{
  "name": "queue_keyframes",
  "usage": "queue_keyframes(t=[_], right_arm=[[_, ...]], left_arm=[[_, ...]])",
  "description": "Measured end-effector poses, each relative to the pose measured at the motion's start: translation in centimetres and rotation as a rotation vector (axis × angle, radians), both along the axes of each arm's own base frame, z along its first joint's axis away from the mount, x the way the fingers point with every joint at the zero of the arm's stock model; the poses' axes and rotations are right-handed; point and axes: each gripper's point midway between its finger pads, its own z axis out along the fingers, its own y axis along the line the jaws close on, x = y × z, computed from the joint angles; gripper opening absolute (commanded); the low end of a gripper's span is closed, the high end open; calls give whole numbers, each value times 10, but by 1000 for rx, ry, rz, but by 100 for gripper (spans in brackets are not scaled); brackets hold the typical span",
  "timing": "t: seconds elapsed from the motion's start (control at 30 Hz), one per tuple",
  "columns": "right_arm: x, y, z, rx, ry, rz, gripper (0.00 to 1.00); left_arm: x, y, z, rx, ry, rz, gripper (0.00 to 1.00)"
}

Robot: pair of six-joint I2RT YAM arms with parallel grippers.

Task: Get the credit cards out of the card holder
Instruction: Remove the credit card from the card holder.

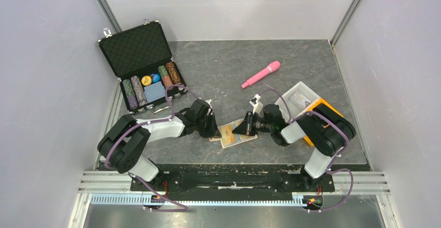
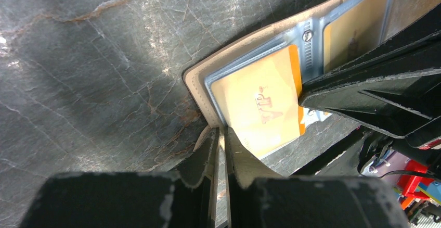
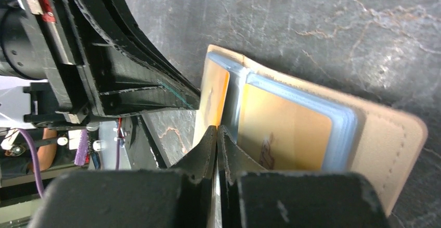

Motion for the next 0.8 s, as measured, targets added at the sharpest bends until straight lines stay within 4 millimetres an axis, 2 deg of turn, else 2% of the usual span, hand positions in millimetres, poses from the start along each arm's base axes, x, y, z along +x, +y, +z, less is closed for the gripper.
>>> queue_keyframes(t=[0.17, 0.8], right_arm=[[-2, -8, -7, -71, -8, -3, 0], [4, -44, -4, -113, -46, -64, 0]], left_arm=[[0, 0, 0, 2, -1, 1, 14], [0, 0, 0, 10, 7, 1, 16]])
